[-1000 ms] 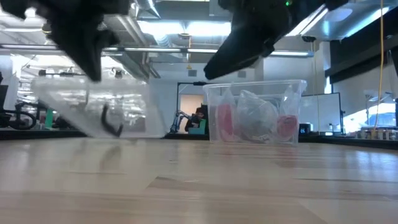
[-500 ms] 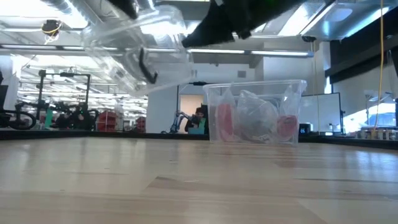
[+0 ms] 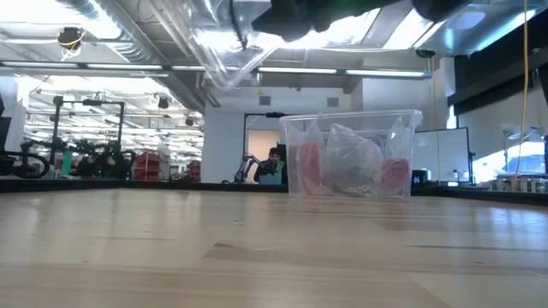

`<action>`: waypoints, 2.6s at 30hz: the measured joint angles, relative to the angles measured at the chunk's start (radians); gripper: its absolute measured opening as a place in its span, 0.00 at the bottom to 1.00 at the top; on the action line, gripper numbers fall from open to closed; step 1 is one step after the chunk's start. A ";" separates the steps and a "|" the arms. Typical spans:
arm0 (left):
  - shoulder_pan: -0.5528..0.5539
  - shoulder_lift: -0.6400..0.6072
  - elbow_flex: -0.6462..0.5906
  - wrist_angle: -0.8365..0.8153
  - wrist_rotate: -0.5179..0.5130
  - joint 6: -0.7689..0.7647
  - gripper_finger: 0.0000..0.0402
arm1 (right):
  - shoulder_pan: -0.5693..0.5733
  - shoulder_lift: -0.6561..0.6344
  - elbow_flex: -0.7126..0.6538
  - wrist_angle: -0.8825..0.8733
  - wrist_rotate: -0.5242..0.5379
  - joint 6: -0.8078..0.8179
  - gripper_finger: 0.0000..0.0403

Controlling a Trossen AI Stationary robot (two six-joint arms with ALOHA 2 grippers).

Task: Roll bandage
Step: Close the transparent bin

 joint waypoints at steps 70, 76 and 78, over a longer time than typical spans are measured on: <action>-0.003 0.003 0.000 0.151 0.002 0.042 0.00 | -0.135 0.142 0.305 0.073 -0.082 -0.345 0.25; -0.003 0.003 0.000 0.151 0.001 0.040 0.00 | -0.136 0.142 0.318 0.075 -0.113 -0.345 0.31; -0.003 0.003 0.000 0.151 0.001 0.040 0.00 | -0.139 0.142 0.326 0.080 -0.113 -0.346 0.33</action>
